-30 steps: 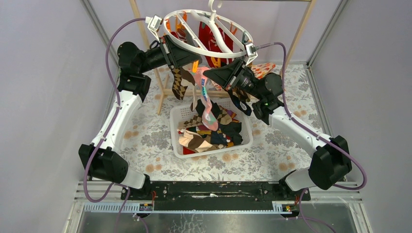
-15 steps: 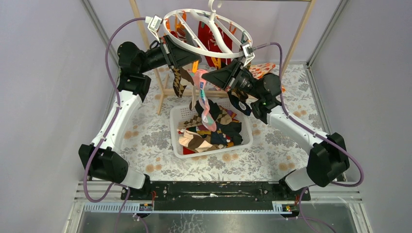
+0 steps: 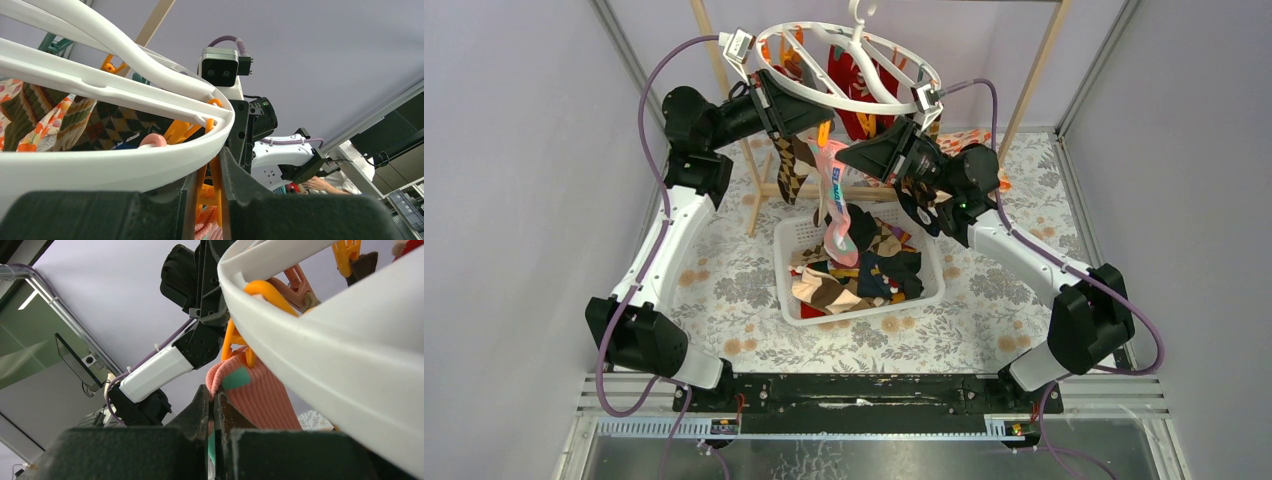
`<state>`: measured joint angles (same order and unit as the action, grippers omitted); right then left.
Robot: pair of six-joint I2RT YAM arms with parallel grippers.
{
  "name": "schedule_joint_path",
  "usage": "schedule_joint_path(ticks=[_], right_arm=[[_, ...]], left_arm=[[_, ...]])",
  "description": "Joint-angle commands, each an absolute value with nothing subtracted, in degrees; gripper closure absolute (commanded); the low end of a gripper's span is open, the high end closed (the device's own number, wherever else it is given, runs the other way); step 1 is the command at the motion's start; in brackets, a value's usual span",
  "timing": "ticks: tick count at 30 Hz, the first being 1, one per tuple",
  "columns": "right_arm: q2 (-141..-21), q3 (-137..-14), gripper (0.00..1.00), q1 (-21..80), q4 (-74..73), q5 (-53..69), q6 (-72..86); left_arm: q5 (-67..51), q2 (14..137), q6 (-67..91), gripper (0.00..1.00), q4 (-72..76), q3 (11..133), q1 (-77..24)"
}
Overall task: Clip the socks to the hanger
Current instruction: Clamp the sock onto the hanger.
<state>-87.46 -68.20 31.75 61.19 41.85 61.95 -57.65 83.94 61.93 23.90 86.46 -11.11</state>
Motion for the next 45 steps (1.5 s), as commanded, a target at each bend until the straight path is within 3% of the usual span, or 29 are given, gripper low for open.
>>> schedule_joint_path(ticks=[1, 18, 24, 32, 45], right_arm=[[-88.11, -73.19, 1.0, 31.55, 66.4, 42.38, 62.23], [-85.95, -74.62, 1.0, 31.5, 57.85, 37.54, 51.68], [-83.68, -70.47, 1.0, 31.53, 62.27, 32.26, 49.79], [-86.02, -70.65, 1.0, 31.99, 69.41, 32.25, 53.17], [-87.54, -73.34, 1.0, 33.33, 64.38, 37.51, 52.13]], left_arm=[[-64.15, 83.54, 63.5, 1.0, 28.52, 88.26, -11.86], [-64.86, 83.95, 66.12, 1.0, 30.72, 87.96, -11.95], [-64.65, 83.75, 64.77, 1.0, 29.67, 87.52, -12.04], [-64.08, 83.57, 63.35, 1.0, 28.33, 87.75, -12.39], [-64.13, 83.11, 63.11, 1.0, 27.96, 88.29, -12.66]])
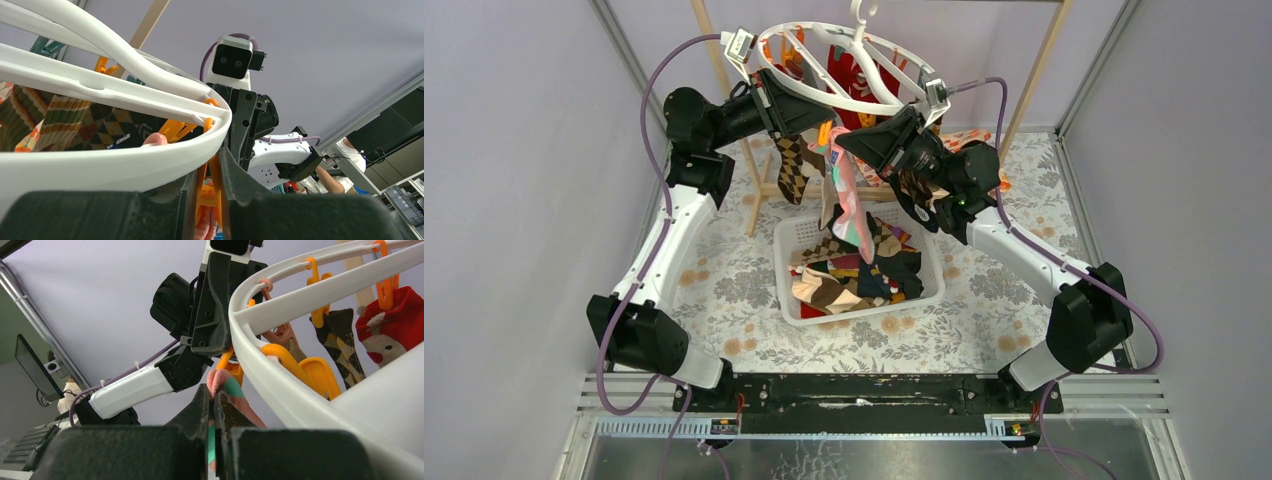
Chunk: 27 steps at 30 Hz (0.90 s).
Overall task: Clip the socks to the hanger
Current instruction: Clamp the sock onto the hanger.
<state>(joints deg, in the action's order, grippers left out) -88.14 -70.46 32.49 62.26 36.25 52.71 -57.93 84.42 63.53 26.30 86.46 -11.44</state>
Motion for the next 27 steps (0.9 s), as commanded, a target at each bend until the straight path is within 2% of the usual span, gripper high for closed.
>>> schedule_joint_path(ticks=[1, 15, 27], right_arm=[[-87.38, -73.16, 1.0, 33.32, 64.25, 38.15, 52.16], [-88.24, -74.81, 1.0, 33.38, 62.32, 48.0, 55.43], [-88.65, -75.34, 1.0, 33.3, 60.51, 44.3, 51.78]], left_arm=[[-64.19, 83.14, 63.11, 1.0, 27.95, 88.29, -12.66], [-64.0, 83.4, 64.45, 1.0, 28.82, 89.0, -12.7], [-66.55, 83.99, 70.4, 1.0, 35.32, 88.03, -12.74]])
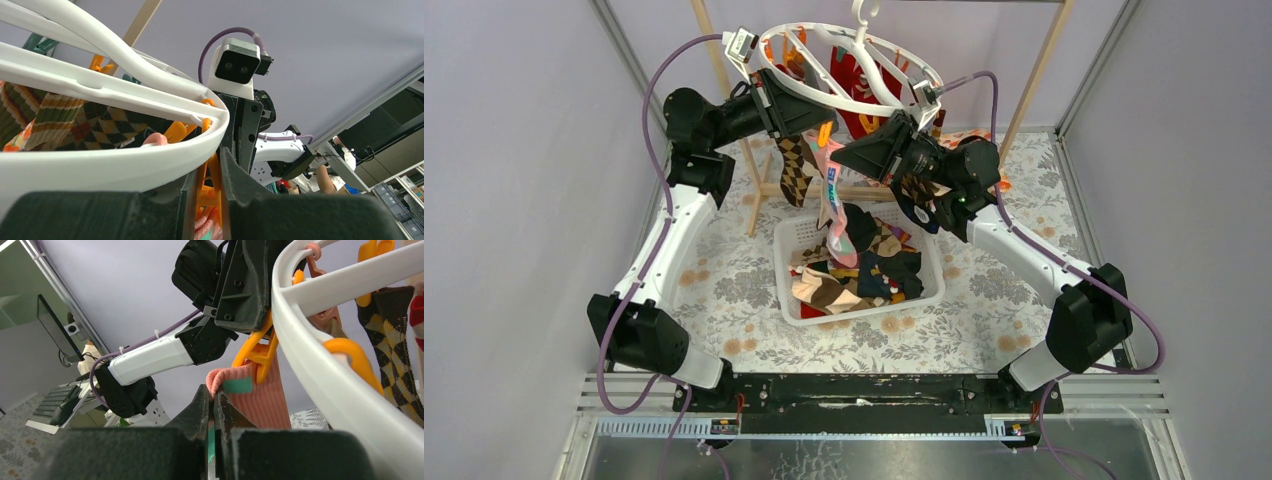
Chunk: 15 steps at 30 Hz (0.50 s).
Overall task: Clip the socks to the hanger
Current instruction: Clamp the sock onto the hanger.
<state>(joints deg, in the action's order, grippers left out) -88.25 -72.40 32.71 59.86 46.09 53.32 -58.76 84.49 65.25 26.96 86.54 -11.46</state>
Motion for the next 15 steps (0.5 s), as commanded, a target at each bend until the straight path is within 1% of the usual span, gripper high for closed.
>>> schedule_joint_path(ticks=[1, 7, 15], right_arm=[[-88.49, -75.09, 1.0, 33.19, 60.39, 44.06, 51.37], [-86.58, -72.08, 1.0, 32.5, 62.89, 40.15, 50.99], [-88.01, -73.25, 1.0, 32.46, 65.54, 40.24, 53.36]], left_arm=[[-66.83, 84.02, 70.79, 1.0, 35.9, 88.04, -12.74], [-66.52, 83.93, 70.01, 1.0, 35.37, 87.94, -12.74], [-65.34, 82.69, 66.75, 1.0, 33.81, 87.05, -12.74]])
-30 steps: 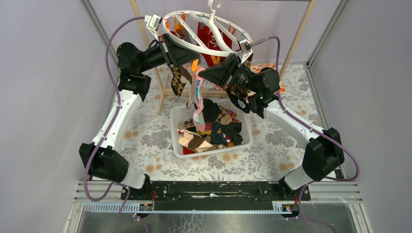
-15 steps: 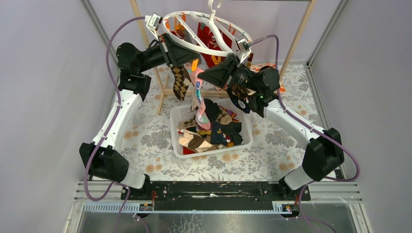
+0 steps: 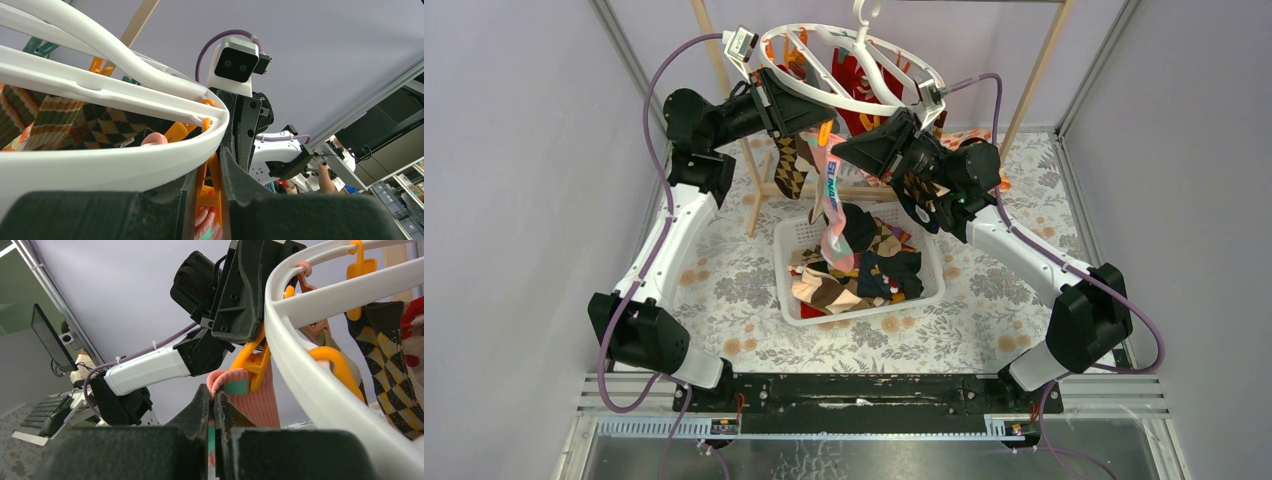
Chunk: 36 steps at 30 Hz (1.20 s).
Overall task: Clip the socks to the hanger
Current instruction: Clamp the sock onto the hanger.
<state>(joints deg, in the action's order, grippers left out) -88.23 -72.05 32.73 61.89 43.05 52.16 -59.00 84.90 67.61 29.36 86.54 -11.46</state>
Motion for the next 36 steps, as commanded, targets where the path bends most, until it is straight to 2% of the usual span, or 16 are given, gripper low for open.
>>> schedule_joint_path(ticks=[1, 12, 13, 14, 15, 16, 17, 23, 24, 25, 26, 27, 30, 36], right_arm=[[-87.98, -73.22, 1.0, 32.51, 65.52, 40.02, 53.27], [-88.04, -73.28, 1.0, 32.48, 64.89, 39.58, 52.97], [-88.14, -73.48, 1.0, 32.42, 64.5, 39.59, 52.95], [-88.15, -73.7, 0.98, 32.42, 63.69, 39.49, 52.87], [-88.03, -73.77, 0.87, 32.43, 63.08, 39.29, 52.72], [-87.81, -73.74, 0.8, 32.44, 62.55, 39.02, 52.35], [-87.54, -73.78, 0.77, 32.43, 61.87, 38.94, 51.96], [-86.2, -74.33, 0.65, 32.47, 57.19, 38.4, 49.16], [-86.0, -74.4, 0.63, 32.49, 56.38, 38.26, 48.67], [-85.78, -74.5, 0.59, 32.44, 55.35, 38.01, 48.07], [-85.4, -74.59, 0.47, 32.43, 53.94, 37.59, 47.23], [-84.92, -74.62, 0.3, 32.44, 52.37, 37.02, 46.28], [-83.47, -74.71, 0.02, 32.45, 47.21, 36.39, 43.05], [-79.55, -75.09, 0.0, 32.51, 33.33, 34.2, 35.02]], left_arm=[[-65.27, 82.52, 66.04, 1.0, 33.09, 87.13, -12.76], [-65.05, 82.52, 65.65, 1.0, 32.8, 86.95, -12.74], [-64.97, 82.52, 65.65, 0.99, 32.86, 86.98, -12.74], [-65.02, 82.53, 65.68, 0.93, 32.81, 86.94, -12.69], [-64.98, 82.49, 65.59, 0.83, 32.77, 86.93, -12.74], [-64.95, 82.45, 65.57, 0.71, 32.82, 86.9, -12.72], [-65.01, 82.33, 65.46, 0.64, 32.84, 86.78, -12.7], [-63.97, 81.67, 62.1, 0.53, 29.77, 86.76, -12.74], [-63.78, 81.62, 61.65, 0.49, 29.19, 86.79, -12.7], [-63.75, 81.45, 61.09, 0.42, 28.61, 86.84, -12.74], [-63.44, 81.3, 60.34, 0.32, 27.76, 86.95, -12.74], [-63.27, 81.02, 59.22, 0.23, 26.75, 87.06, -12.74], [-63.1, 80.23, 54.74, 0.04, 20.54, 88.03, -12.59], [-65.27, 76.99, 46.46, 0.01, 7.71, 87.26, -10.02]])
